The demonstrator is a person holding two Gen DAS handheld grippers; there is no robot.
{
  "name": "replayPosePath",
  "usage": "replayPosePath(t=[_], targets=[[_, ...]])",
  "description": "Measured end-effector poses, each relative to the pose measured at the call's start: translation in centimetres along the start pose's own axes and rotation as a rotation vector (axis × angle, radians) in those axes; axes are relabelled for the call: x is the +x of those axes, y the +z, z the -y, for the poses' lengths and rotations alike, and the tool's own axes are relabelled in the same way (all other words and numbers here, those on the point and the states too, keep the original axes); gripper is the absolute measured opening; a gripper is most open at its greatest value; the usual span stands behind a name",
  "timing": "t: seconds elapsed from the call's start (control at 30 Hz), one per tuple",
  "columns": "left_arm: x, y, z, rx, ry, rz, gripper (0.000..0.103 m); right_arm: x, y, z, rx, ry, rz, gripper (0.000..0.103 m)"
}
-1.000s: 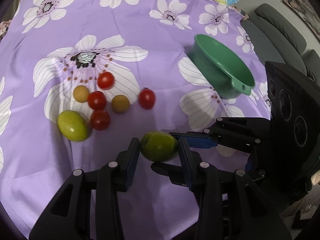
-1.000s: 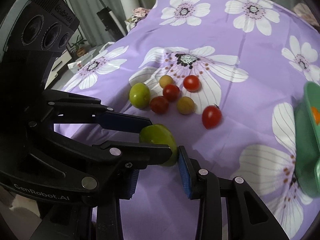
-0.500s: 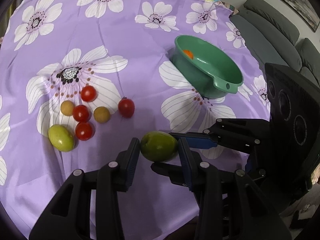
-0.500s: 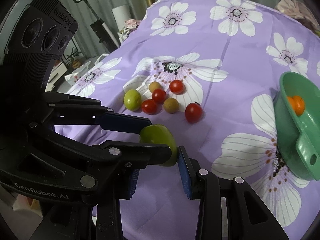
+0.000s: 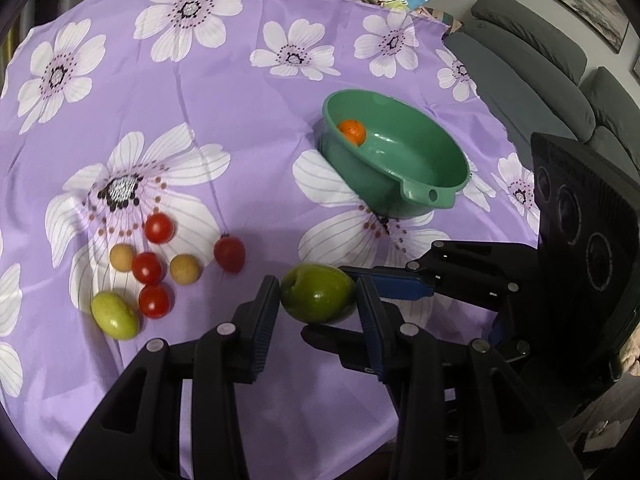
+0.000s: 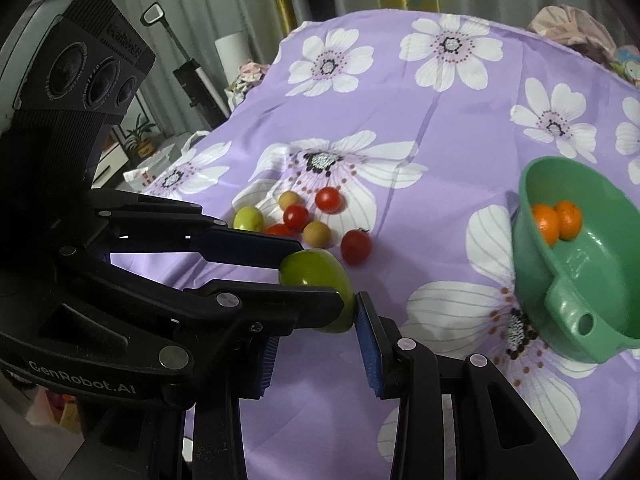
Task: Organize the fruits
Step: 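Lift the green fruit and carry it toward the green bowl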
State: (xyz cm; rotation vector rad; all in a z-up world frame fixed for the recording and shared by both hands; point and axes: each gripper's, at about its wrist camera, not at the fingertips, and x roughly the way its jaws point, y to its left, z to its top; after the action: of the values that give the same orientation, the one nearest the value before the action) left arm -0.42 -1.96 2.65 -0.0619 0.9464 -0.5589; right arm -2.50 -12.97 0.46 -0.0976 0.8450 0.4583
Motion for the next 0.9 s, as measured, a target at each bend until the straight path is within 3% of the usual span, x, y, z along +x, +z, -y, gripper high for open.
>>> replayPosePath(t=[0.9], targets=[[3.1,6.6,4.5,0.111,-0.065,0.030,0.039,-3.6,0.8,6.4,0.090,-0.100,0.144,0.038]])
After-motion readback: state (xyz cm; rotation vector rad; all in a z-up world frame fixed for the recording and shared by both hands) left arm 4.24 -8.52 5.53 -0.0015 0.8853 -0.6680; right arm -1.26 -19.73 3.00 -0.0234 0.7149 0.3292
